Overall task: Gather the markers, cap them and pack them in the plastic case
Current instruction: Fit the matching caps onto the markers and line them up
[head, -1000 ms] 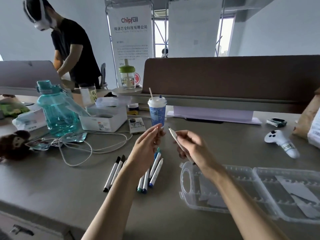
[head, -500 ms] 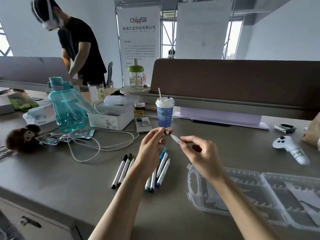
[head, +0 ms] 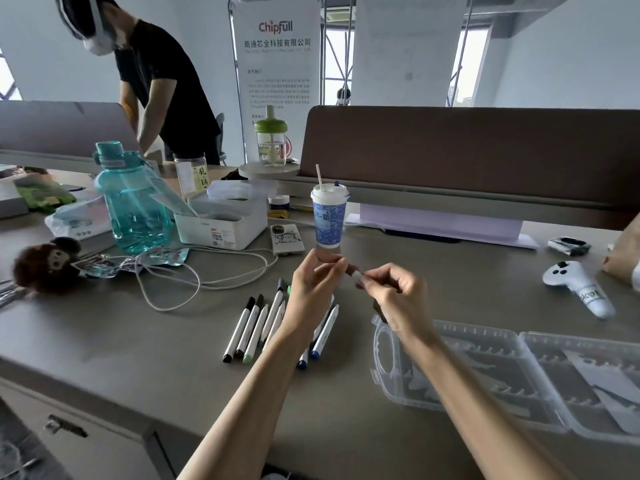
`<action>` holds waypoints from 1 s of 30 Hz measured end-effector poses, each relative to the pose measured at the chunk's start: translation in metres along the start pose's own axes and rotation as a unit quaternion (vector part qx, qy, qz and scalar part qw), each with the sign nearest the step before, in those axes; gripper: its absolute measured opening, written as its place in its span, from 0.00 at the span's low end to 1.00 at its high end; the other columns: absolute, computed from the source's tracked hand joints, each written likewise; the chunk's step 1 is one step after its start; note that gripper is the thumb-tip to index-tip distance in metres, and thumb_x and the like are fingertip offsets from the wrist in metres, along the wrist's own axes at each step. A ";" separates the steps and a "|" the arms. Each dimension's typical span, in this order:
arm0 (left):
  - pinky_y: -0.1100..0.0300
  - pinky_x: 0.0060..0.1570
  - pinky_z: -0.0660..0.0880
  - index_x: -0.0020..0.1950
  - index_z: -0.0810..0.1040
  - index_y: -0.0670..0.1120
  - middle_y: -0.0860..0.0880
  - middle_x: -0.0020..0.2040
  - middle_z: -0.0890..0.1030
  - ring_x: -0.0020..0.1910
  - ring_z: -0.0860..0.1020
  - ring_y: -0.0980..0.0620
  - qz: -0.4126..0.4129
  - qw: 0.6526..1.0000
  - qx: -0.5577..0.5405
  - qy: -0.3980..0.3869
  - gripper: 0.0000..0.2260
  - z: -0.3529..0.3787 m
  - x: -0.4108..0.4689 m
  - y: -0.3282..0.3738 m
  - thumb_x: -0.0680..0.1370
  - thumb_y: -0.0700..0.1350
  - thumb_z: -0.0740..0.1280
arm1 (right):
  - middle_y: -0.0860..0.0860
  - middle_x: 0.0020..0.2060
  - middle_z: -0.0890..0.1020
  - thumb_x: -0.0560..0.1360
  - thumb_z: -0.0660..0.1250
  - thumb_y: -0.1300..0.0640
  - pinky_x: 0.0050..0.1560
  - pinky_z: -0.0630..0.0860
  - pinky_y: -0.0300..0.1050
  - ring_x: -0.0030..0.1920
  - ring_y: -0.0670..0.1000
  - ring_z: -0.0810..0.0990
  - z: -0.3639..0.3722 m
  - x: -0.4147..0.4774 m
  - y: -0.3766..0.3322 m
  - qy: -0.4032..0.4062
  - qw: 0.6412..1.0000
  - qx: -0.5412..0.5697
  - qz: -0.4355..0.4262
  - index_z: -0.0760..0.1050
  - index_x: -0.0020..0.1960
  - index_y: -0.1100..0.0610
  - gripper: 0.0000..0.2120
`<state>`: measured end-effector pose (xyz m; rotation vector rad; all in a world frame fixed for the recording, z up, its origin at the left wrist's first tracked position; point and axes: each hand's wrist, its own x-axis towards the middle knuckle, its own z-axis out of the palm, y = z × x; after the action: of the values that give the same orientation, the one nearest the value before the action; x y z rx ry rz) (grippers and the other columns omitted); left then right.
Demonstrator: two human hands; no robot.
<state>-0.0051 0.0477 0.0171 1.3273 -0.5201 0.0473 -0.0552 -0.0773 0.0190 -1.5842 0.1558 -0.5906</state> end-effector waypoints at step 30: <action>0.55 0.51 0.73 0.52 0.78 0.57 0.55 0.42 0.78 0.49 0.78 0.49 -0.105 0.847 0.515 0.074 0.11 -0.165 -0.016 -0.025 0.73 0.58 0.70 | 0.50 0.42 0.81 0.72 0.72 0.52 0.35 0.69 0.40 0.41 0.51 0.78 0.144 0.003 0.001 -0.196 0.905 -0.378 -0.005 0.76 0.49 0.56 0.10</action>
<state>0.0443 0.1992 -0.0355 2.4098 -0.1841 0.2783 0.0129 0.0494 0.0201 -2.4267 0.0736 -0.1982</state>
